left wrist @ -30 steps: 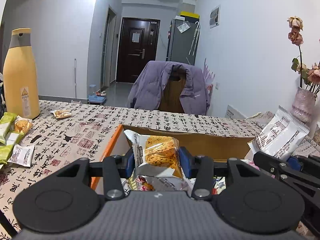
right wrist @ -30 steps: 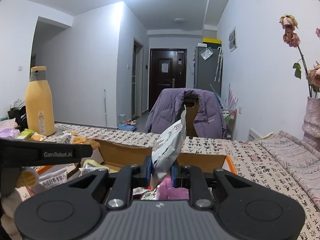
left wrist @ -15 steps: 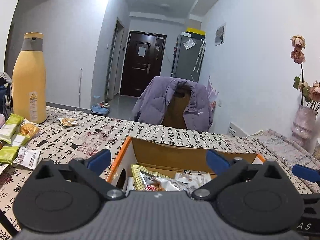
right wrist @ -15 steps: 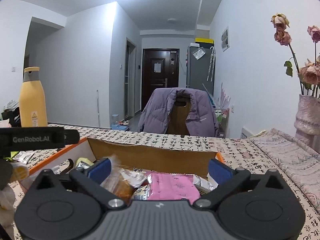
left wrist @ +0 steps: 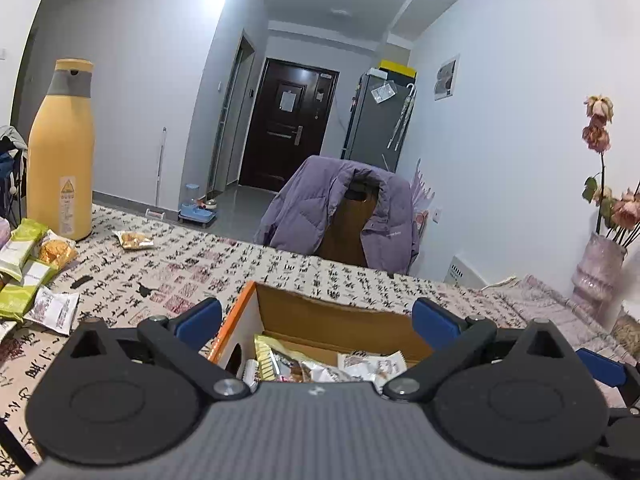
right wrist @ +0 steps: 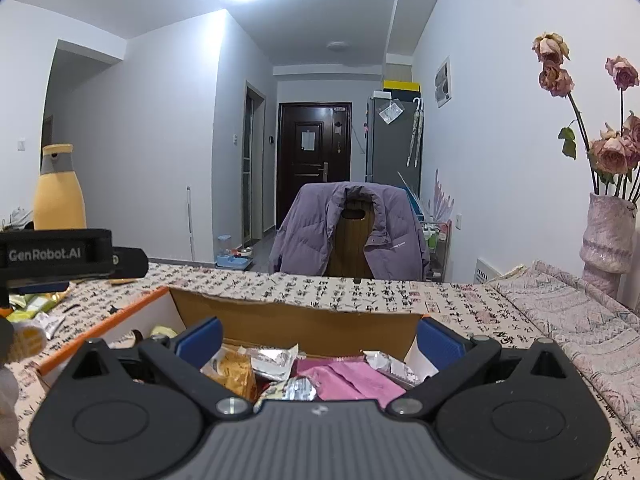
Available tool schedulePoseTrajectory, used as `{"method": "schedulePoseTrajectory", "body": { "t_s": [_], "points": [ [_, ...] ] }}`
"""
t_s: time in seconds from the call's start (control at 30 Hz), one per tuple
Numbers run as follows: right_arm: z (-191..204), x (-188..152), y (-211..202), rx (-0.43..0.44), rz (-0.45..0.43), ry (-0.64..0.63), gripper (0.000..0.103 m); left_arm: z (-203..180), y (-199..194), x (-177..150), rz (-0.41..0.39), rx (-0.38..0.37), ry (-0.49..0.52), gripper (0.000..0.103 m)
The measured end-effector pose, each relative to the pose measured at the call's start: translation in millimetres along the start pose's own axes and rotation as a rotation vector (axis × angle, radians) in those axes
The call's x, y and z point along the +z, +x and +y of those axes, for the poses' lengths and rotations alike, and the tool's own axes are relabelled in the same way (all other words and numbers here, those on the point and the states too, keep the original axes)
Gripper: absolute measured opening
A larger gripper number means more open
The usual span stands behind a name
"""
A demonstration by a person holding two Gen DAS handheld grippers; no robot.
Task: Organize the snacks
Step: 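Withdraw both tools from the box back over the last cracker packet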
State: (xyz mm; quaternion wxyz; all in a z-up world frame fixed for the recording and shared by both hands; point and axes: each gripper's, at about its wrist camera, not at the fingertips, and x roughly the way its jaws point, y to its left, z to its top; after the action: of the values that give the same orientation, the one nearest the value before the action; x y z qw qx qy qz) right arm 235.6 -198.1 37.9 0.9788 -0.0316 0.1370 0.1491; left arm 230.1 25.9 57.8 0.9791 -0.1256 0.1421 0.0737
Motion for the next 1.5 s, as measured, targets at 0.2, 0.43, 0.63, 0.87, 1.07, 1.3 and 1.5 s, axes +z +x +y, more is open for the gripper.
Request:
{"method": "schedulePoseTrajectory", "body": {
  "t_s": [0.2, 0.43, 0.63, 0.87, 1.07, 1.3, 1.5],
  "points": [
    [2.4, 14.0, -23.1, 0.025, -0.005, 0.006, 0.103, -1.3, -21.3, 8.0, -0.007, 0.011, 0.008, 0.103],
    [3.5, 14.8, -57.7, 0.035, 0.000, 0.015, 0.103, 9.0, -52.8, 6.5, -0.001, 0.010, 0.006, 0.103],
    [5.9, -1.3, -83.4, 0.046, 0.035, 0.021, 0.103, 20.6, -81.2, -7.4, 0.028, 0.005, 0.025, 0.103],
    [12.7, -23.8, -106.3, 0.050, 0.081, 0.022, 0.103, 31.4, -104.1, -29.5, 0.074, 0.010, 0.054, 0.103],
    [14.2, -42.9, -120.7, 0.046, 0.124, 0.025, 0.103, 40.2, -117.2, -49.1, 0.115, 0.006, 0.074, 0.103],
    [14.1, -64.7, -127.9, 0.039, 0.182, 0.029, 0.103, 49.7, -123.5, -68.3, 0.150, 0.007, 0.106, 0.103],
    [15.1, -81.8, -126.0, 0.031, 0.237, 0.047, 0.103, 55.4, -116.3, -86.1, 0.173, 0.018, 0.127, 0.103]
  ]
}}
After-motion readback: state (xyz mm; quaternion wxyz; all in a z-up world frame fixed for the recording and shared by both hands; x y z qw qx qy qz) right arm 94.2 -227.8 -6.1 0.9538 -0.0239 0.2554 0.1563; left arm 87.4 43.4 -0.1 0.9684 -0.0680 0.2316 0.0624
